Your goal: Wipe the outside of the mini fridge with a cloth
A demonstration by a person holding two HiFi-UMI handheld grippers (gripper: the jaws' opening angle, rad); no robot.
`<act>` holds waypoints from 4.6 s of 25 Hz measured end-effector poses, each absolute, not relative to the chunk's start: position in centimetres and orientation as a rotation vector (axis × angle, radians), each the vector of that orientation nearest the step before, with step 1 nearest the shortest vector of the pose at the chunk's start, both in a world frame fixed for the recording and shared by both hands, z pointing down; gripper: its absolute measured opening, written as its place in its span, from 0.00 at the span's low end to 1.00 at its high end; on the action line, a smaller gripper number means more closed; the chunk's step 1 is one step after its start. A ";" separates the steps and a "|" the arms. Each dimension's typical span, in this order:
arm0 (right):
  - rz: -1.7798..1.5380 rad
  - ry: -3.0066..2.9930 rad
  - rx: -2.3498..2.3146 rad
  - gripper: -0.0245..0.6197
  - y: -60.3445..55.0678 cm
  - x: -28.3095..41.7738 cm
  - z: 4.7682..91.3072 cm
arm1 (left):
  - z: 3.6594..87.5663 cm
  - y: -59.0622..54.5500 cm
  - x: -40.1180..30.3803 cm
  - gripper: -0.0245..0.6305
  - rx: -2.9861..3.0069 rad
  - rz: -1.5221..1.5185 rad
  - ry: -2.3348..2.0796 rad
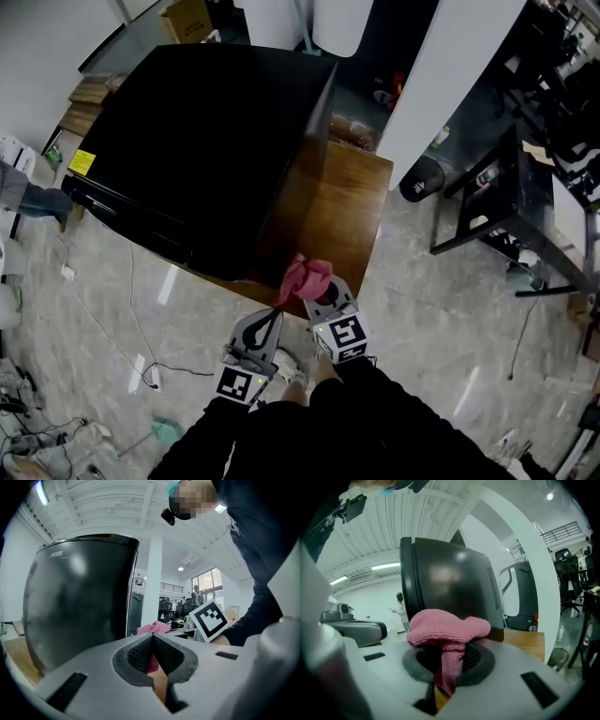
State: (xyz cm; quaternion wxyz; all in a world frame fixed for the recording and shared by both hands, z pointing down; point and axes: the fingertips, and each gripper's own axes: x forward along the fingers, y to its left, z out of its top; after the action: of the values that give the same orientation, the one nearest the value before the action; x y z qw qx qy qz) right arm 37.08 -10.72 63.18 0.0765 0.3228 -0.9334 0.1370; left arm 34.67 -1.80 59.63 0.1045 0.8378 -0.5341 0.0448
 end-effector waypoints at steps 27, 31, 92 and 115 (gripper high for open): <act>0.457 -2.751 0.863 0.11 -19.0 34.4 67.9 | 62.9 -7.8 36.9 0.05 2.394 0.126 -1.588; 0.452 -2.747 0.863 0.11 -22.1 35.3 68.2 | 62.9 -10.1 38.1 0.05 2.386 0.132 -1.598; 0.192 -3.082 0.080 0.11 11.8 23.2 42.1 | 41.7 14.1 20.5 0.05 2.345 -0.084 -1.895; 0.183 -3.061 -0.239 0.11 22.9 0.2 40.6 | 40.3 27.2 -1.9 0.05 2.048 -0.123 -2.240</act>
State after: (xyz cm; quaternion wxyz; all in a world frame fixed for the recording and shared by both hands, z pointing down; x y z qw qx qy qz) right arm 0.18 22.85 40.61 0.0327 -0.0777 -0.9947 0.0596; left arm -1.85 27.22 40.29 0.0520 0.6733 -0.7364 -0.0405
